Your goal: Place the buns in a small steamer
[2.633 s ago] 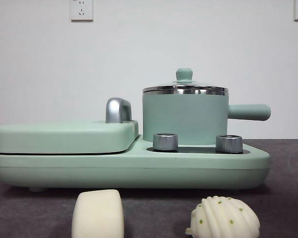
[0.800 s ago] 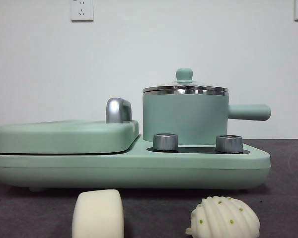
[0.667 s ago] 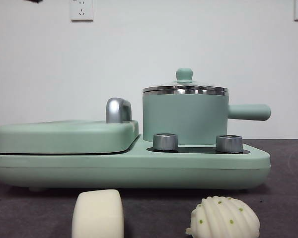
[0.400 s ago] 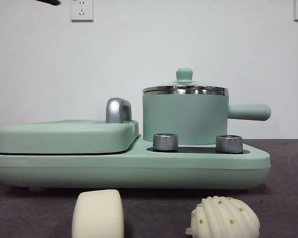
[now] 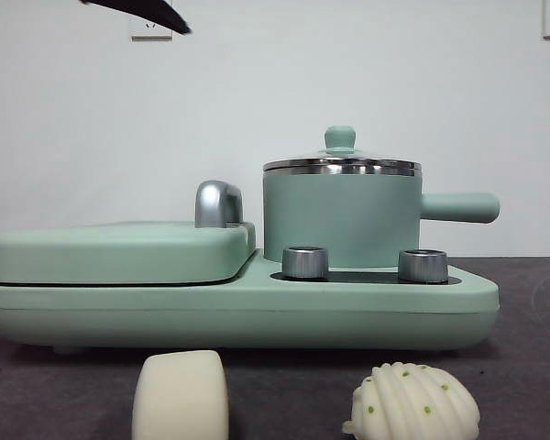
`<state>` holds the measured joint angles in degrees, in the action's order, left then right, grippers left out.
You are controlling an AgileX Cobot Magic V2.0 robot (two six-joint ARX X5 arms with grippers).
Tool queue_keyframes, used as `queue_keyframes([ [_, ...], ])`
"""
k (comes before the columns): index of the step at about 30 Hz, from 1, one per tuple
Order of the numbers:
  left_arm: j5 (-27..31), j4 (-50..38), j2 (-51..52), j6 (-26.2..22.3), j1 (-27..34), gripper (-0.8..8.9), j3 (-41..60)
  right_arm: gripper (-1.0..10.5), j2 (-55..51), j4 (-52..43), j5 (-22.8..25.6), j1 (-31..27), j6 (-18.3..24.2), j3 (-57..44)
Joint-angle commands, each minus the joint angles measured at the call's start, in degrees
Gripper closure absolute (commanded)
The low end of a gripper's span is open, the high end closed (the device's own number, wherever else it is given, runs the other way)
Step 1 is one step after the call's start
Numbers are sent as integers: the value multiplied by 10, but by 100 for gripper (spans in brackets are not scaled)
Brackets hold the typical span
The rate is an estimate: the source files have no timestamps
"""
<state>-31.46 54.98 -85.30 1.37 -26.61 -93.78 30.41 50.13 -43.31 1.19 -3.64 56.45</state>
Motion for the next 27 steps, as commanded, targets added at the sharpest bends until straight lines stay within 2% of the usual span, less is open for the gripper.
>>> queue_keyframes([
  [1, 11, 33, -65, -27, -14, 341, -70, 504, 2, -4, 0, 2, 5, 9],
  [7, 89, 133, -190, -69, -50, 341, -228, 504, 2, -4, 0, 2, 5, 9],
  [10, 109, 172, -246, -72, -67, 341, -311, 504, 2, -4, 0, 2, 5, 9],
  [14, 123, 181, -300, -69, -88, 341, -385, 504, 2, -4, 0, 2, 5, 9],
  [16, 154, 192, -325, -68, -100, 344, -419, 504, 2, -4, 0, 2, 5, 9],
  [18, 186, 191, -343, -70, -113, 345, -439, 504, 2, -4, 0, 2, 5, 9],
  [27, 213, 146, -395, -84, -140, 388, -451, 504, 2, -4, 0, 2, 5, 9],
])
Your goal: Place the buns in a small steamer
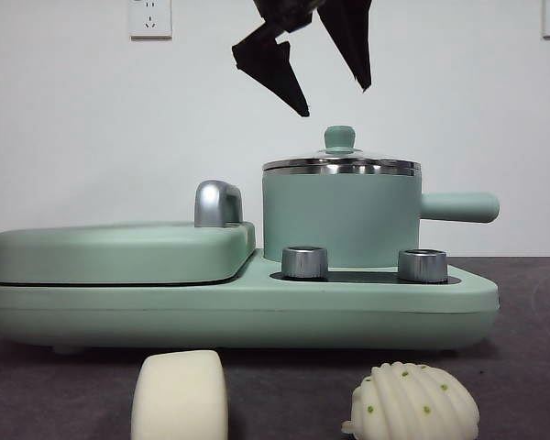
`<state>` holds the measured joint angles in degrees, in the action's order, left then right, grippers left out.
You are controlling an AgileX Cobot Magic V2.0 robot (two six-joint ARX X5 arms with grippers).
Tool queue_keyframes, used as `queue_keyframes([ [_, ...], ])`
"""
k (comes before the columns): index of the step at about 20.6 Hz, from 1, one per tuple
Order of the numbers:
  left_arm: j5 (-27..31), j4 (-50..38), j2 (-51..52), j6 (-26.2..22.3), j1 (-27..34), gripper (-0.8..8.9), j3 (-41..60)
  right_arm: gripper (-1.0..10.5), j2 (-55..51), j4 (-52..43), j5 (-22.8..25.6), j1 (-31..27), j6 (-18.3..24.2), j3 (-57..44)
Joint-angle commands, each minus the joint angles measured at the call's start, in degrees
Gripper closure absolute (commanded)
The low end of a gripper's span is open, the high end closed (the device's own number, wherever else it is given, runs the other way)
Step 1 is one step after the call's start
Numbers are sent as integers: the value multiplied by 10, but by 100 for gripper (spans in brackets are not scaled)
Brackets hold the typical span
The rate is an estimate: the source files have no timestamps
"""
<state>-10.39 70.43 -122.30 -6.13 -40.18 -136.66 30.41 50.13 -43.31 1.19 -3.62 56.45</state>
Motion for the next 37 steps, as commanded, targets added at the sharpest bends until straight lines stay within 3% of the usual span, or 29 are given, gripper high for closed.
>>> queue_keyframes([
  [1, 3, -13, -31, -11, -4, 388, -22, 504, 2, -4, 0, 2, 4, 9],
  [3, 4, -29, -40, -12, -5, 390, -22, 504, 2, -4, 0, 2, 4, 9],
  [6, 4, -30, -49, -20, -4, 476, -22, 504, 2, -4, 0, 2, 4, 9],
  [15, 4, -28, -64, -25, -4, 550, -22, 504, 2, -3, 0, 2, 4, 9],
  [17, 4, -27, -64, -31, -4, 623, -22, 504, 2, -3, 0, 2, 4, 9],
  [22, 4, -24, -66, -35, -4, 637, -22, 504, 2, -3, 0, 2, 4, 9],
  [24, 4, -22, -66, -37, -4, 697, -22, 504, 2, -3, 0, 2, 4, 9],
  [30, 4, -14, -66, -39, -4, 704, -30, 504, 2, -3, 0, 2, 4, 9],
  [37, 4, 25, -66, -32, -3, 704, -134, 504, 2, -3, 0, 2, 4, 9],
])
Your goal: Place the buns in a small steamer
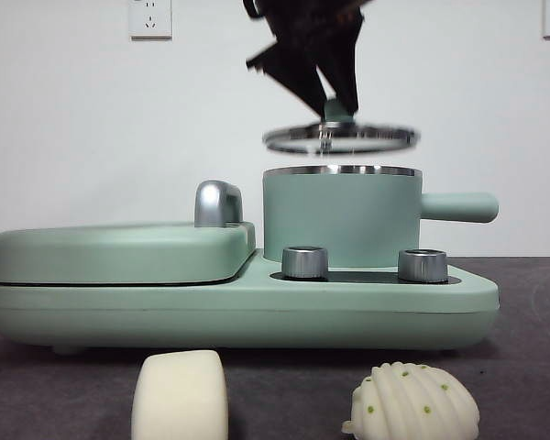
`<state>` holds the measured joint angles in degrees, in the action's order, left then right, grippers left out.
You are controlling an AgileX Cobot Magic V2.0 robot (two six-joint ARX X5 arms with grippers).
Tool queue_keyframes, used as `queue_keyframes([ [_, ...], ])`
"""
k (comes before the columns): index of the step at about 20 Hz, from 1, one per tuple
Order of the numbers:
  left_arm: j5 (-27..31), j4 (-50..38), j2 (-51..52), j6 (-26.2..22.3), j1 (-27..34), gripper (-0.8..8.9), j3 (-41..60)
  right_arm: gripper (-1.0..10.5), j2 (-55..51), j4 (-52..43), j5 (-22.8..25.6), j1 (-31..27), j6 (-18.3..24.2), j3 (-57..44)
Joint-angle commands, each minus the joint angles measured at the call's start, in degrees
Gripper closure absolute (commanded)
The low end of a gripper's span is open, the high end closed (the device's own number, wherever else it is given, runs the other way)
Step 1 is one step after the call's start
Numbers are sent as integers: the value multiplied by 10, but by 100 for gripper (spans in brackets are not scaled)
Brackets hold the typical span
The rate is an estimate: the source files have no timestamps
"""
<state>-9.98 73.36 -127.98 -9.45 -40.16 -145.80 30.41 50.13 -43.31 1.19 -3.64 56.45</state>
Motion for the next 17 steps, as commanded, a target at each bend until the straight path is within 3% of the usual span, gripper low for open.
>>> queue_keyframes([
  [1, 0, 5, -9, 1, -3, 704, -59, 504, 2, -3, 0, 2, 2, 9],
  [11, 29, 53, -1, 12, 52, 704, -110, 505, 38, 29, -6, 21, -35, 10],
  [14, 29, 51, 6, 12, 83, 704, -110, 505, 78, 30, 15, 71, -61, 13],
  [17, 29, 51, 10, 12, 116, 704, -110, 505, 134, 26, 64, 165, -92, 21],
])
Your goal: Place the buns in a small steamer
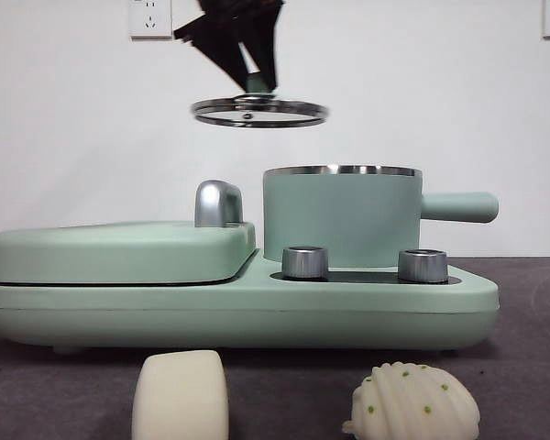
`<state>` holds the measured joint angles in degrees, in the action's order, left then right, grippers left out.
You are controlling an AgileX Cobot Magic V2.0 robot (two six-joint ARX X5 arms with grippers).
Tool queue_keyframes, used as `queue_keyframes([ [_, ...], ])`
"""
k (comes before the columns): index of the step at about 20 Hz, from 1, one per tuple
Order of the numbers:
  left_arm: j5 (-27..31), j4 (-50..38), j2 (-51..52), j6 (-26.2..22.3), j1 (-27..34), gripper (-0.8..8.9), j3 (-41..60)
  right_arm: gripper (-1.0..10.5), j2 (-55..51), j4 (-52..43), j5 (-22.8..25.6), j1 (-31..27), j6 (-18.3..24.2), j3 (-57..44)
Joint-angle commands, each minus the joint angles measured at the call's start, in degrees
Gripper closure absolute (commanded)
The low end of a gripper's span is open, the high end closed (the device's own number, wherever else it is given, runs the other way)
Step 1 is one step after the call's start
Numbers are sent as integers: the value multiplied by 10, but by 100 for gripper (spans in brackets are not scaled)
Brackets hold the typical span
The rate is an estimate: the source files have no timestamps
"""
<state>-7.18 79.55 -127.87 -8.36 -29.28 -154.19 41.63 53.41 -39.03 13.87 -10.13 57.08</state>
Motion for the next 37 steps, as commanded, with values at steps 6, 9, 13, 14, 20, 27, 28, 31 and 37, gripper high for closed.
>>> queue_keyframes([
  [6, 1, -16, 9, 1, 61, 704, -26, 505, 177, -21, 216, 285, -110, 43],
  [9, 1, -16, 9, 1, 86, 704, -26, 505, 264, -47, 282, 381, -156, 56],
  [13, 1, -15, 9, 1, 114, 704, -26, 505, 382, -91, 317, 462, -176, 68],
  [14, 1, -15, 9, 3, 121, 704, -26, 505, 409, -106, 317, 474, -176, 68],
  [20, 1, -13, 9, 18, 150, 704, -26, 505, 520, -172, 336, 505, -176, 68],
  [27, 1, -14, 9, 20, 167, 704, -26, 657, 573, -178, 329, 505, -177, 68],
  [28, 1, -14, 9, 20, 169, 704, -26, 716, 573, -179, 329, 505, -175, 68],
  [31, 1, -14, 9, 20, 173, 704, -26, 819, 573, -180, 329, 505, -176, 68],
  [37, 1, -11, 9, 20, 177, 704, -26, 819, 572, -30, 305, 462, -118, 197],
])
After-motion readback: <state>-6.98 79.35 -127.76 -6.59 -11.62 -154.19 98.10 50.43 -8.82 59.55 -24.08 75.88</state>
